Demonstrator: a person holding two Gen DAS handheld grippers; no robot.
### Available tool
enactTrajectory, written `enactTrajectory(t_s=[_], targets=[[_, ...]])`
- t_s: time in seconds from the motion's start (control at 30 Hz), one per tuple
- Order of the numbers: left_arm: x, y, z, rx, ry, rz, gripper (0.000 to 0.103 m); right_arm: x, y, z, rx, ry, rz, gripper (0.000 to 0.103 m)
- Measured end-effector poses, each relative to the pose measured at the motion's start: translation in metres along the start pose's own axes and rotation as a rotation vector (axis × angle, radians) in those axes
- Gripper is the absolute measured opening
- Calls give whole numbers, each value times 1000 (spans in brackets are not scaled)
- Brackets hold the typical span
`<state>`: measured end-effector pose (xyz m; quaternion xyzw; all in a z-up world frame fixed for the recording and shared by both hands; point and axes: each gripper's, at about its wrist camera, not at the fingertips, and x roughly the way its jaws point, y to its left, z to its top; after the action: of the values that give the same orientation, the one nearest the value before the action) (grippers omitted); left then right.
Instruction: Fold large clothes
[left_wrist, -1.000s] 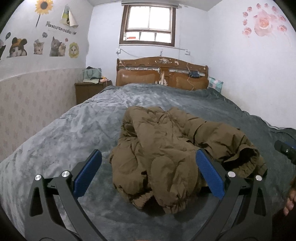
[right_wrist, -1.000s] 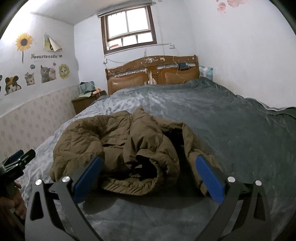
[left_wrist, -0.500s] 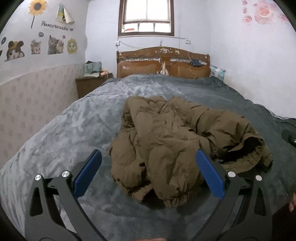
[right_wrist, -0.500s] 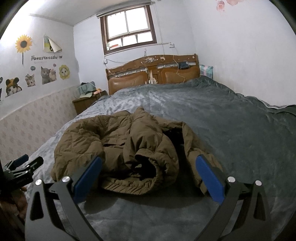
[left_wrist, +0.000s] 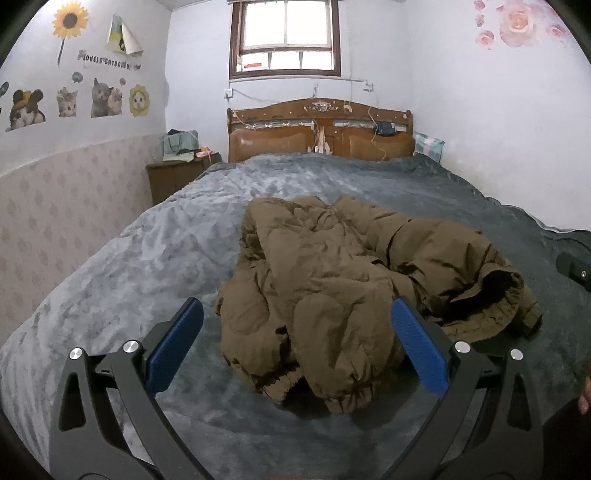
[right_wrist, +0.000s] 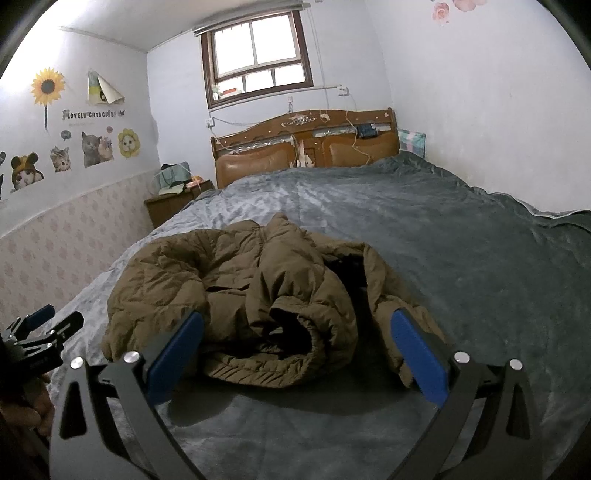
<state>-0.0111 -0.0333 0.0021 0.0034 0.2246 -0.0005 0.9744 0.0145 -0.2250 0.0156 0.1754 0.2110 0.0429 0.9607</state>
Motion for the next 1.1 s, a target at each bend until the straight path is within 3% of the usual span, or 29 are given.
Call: enactTrajectory(t_s=[0.57, 0.7, 0.83, 0.93, 1.03, 1.1], targets=[[-10, 23, 5, -69, -48, 55, 100, -11, -8, 11, 0, -53, -37, 101], [-10, 25, 5, -75, -45, 52, 100, -20, 3, 37, -47, -109, -53, 101], [-11, 23, 4, -62, -42, 44, 100, -9, 15, 98, -51, -154, -46, 101], [-10, 23, 5, -58, -39, 54, 100, 1, 16, 125, -40, -177, -33, 101], [-2, 26, 10, -56, -26, 71, 100, 9, -1, 104, 22, -217, -85, 101], [5, 25, 17, -43, -24, 89, 100, 20, -8, 81, 3, -194, -78, 101]])
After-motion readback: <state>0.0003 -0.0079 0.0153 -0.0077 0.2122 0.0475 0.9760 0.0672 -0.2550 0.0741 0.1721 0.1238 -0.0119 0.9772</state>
